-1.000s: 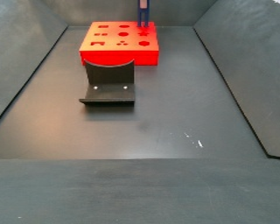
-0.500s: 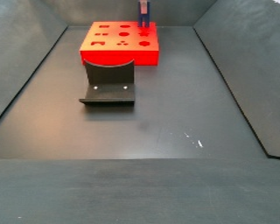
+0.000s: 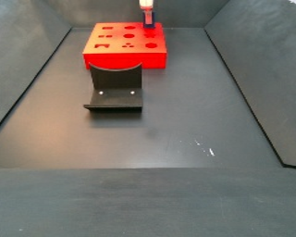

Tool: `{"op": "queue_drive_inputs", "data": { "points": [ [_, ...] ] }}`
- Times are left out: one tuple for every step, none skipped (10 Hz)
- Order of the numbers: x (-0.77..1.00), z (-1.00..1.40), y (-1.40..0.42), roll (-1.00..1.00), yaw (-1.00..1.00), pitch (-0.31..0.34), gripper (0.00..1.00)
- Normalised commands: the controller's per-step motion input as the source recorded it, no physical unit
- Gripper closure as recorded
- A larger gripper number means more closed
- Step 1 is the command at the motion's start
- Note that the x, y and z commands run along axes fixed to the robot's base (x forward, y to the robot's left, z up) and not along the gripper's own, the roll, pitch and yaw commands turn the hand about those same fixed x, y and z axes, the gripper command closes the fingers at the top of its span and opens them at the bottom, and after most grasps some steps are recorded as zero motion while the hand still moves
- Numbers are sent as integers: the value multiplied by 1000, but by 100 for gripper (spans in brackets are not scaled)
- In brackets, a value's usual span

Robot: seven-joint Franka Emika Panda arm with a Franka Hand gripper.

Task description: Insert the square-circle object.

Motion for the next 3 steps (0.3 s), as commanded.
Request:
{"op": "queue_drive_inputs", "data": {
  "points": [
    [0, -514, 0, 166, 0, 81, 100],
    [0, 0, 0, 0, 0, -4, 100],
    [0, 0, 0, 0, 0, 0, 100]
  ]
}}
